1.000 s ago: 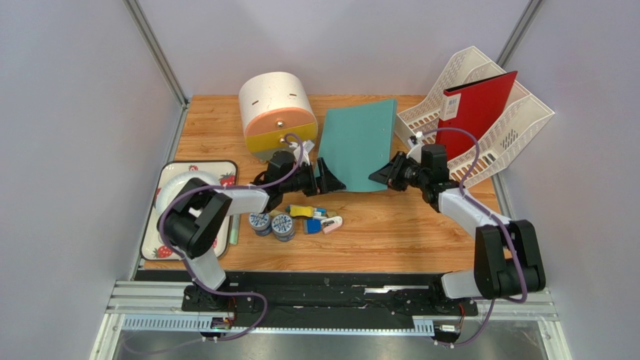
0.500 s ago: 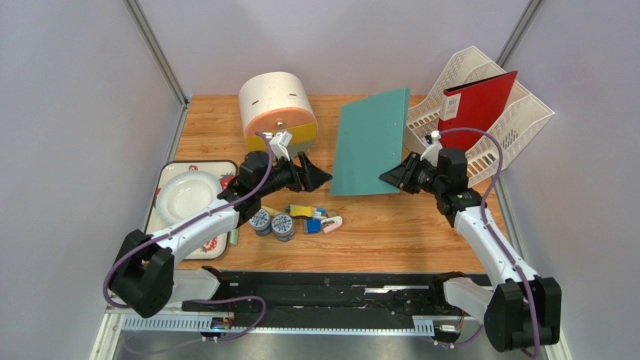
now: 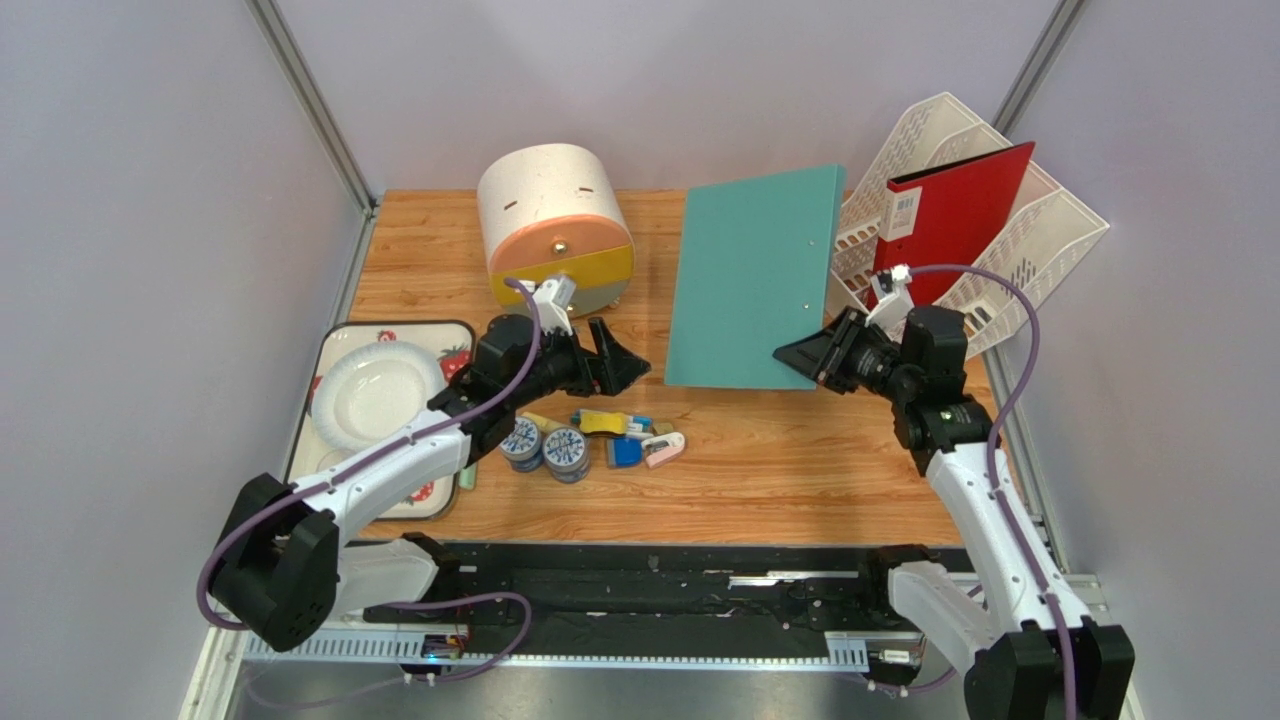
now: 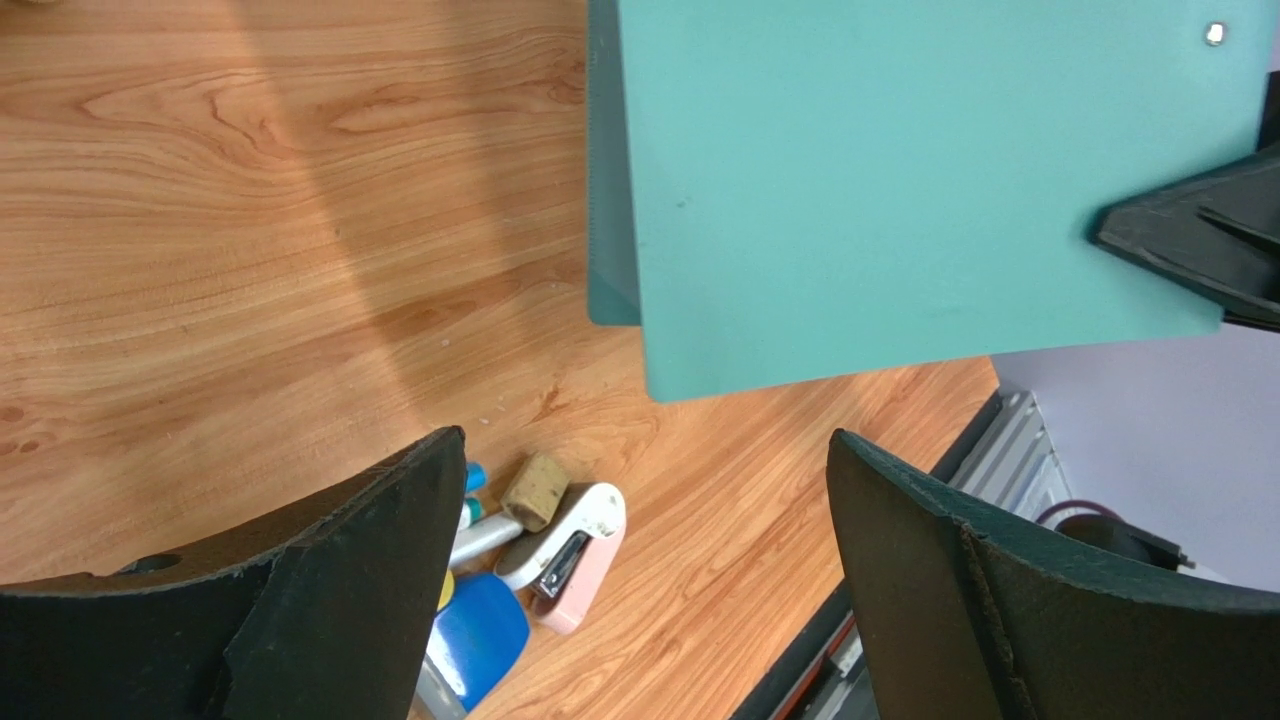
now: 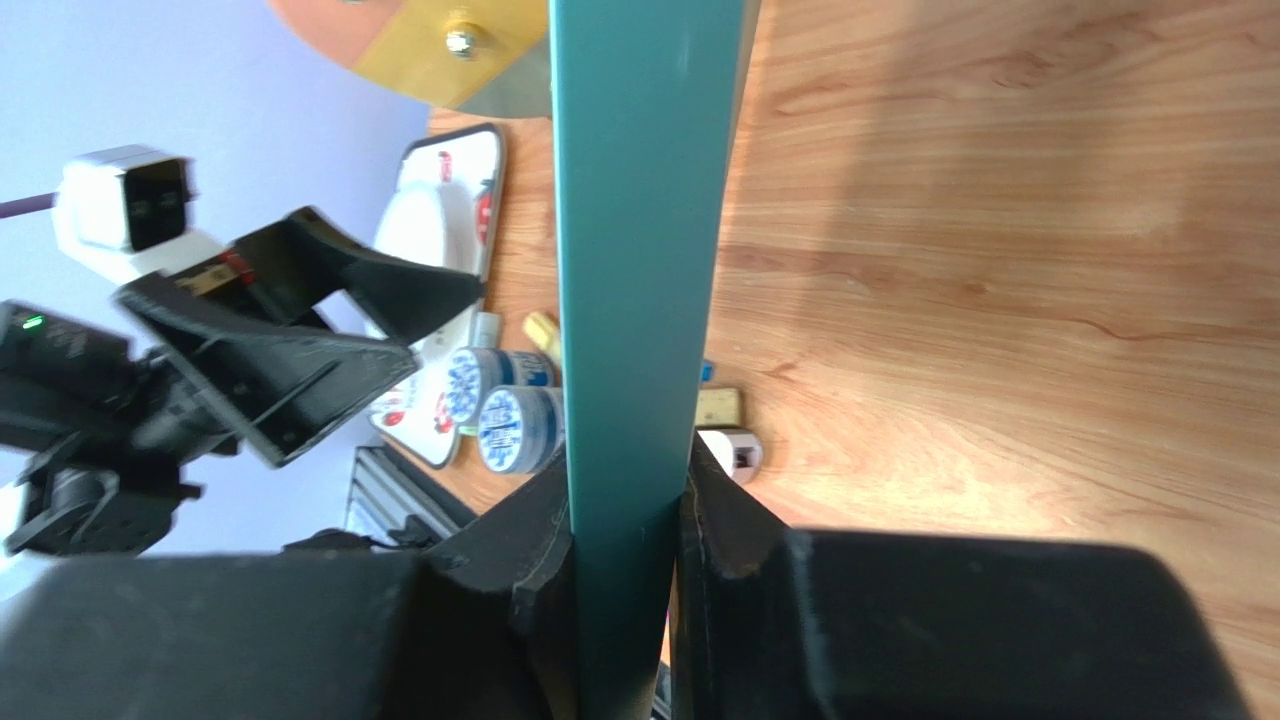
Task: Organize the desk
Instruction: Pick up the folder from the center of the board.
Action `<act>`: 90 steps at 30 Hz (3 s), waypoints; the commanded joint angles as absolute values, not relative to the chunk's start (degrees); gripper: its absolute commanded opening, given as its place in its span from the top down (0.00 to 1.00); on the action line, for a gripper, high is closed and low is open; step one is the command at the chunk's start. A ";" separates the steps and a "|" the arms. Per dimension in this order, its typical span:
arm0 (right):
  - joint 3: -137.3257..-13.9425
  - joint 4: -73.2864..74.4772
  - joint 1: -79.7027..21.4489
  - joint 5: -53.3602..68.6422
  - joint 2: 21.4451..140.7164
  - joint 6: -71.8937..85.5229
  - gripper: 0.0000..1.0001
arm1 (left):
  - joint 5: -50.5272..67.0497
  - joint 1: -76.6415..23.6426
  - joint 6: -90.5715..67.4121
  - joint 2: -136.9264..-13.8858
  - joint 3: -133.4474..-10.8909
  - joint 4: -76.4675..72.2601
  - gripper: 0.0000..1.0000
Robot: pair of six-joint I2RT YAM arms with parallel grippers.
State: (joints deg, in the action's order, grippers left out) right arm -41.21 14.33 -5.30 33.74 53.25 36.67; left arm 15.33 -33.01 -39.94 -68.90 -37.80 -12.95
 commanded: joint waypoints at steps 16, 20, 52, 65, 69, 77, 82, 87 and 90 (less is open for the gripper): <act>-40.78 11.34 -4.75 50.27 40.35 45.78 1.00 | 19.95 -33.31 -46.14 -67.15 -28.31 -42.18 0.02; -39.55 8.97 -4.83 53.08 39.29 48.07 1.00 | 21.09 -33.31 -47.19 -68.64 -27.77 -46.31 0.02; -35.07 5.27 -4.83 55.20 37.44 52.56 1.00 | 30.76 -33.49 -55.28 -78.92 -26.37 -72.07 0.20; -35.25 11.78 -5.01 51.25 39.73 45.61 0.81 | 31.12 -34.89 -51.42 -75.85 -28.56 -64.96 0.45; -35.42 11.34 -5.01 48.87 39.20 46.14 0.81 | 30.85 -35.77 -50.80 -76.73 -29.53 -64.51 0.44; -35.33 12.13 -5.01 45.09 38.24 45.88 0.53 | 31.90 -37.18 -50.36 -78.84 -31.90 -64.25 0.40; -35.86 13.54 -4.92 44.65 37.62 43.68 0.45 | 32.61 -37.62 -48.69 -78.22 -32.52 -62.23 0.57; -35.95 13.97 -5.01 44.65 37.35 42.37 0.40 | 33.75 -37.53 -46.85 -77.52 -33.31 -59.33 0.74; -36.30 14.33 -4.92 44.65 37.27 40.88 0.37 | 34.28 -37.62 -45.79 -76.99 -32.96 -58.98 1.00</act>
